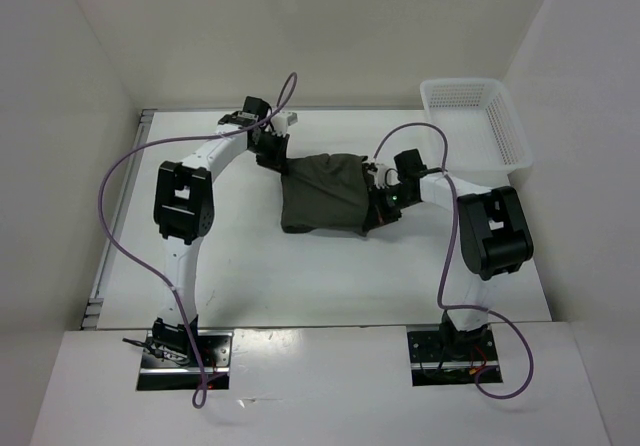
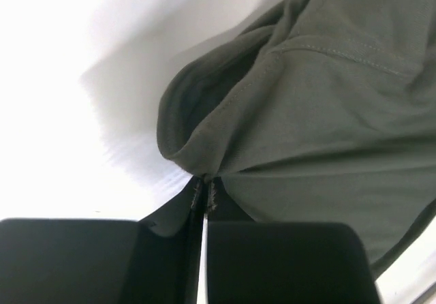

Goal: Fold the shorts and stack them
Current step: Fold the shorts

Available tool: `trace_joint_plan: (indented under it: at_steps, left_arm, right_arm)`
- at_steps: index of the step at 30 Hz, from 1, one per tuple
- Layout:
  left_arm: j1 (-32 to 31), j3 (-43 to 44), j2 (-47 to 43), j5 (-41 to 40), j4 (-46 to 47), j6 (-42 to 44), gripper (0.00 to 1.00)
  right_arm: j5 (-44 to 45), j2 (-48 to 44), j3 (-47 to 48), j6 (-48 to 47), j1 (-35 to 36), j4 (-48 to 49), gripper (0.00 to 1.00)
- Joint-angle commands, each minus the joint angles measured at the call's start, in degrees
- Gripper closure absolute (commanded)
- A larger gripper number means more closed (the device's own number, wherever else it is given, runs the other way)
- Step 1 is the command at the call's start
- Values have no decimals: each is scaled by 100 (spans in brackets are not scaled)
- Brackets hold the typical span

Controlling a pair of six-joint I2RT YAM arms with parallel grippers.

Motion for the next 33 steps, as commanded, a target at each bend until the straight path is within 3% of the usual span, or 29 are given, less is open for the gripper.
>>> trace_joint_plan:
  at_steps: [1, 4, 7, 8, 9, 10, 11, 12, 15, 20, 24, 29, 33]
  left_arm:
    - [242, 352, 112, -601, 122, 43, 100]
    - [181, 352, 112, -602, 122, 43, 98]
    - [58, 290, 112, -655, 122, 43, 88]
    - [57, 290, 112, -707, 122, 43, 81]
    - [5, 238, 112, -708, 122, 43, 61]
    - [5, 237, 112, -708, 122, 43, 53]
    - [5, 237, 59, -708, 70, 43, 44]
    - [5, 237, -37, -708, 69, 43, 29]
    - [5, 290, -371, -708, -115, 43, 12]
    - [5, -25, -1083, -174, -774, 43, 5]
    - [-180, -965, -1549, 241, -1038, 43, 2]
    - [-320, -1880, -1594, 593, -960, 43, 2]
    - [-320, -1593, -1121, 576, -836, 43, 6]
  right_arm:
    - [61, -92, -55, -887, -472, -419, 100]
    - [-202, -31, 243, -994, -473, -516, 97]
    - [-255, 84, 480, -941, -473, -463, 54]
    - [-204, 84, 542, -1002, -473, -463, 23]
    - [-203, 84, 604, -1064, -473, -576, 13]
    - [-107, 84, 744, -1134, -473, -647, 9]
    - [-11, 84, 841, -1317, -473, -831, 7]
    - [-10, 84, 1103, -1415, -473, -928, 7]
    - [-71, 23, 1787, -1495, -815, -1017, 6]
    - [-124, 811, 3002, -751, -886, -640, 6]
    - [-124, 1610, 4178, -12, -886, -174, 6]
    - [-124, 2324, 4656, 105, -886, 3, 6]
    - [-343, 2694, 4656, 166, -825, 108, 6]
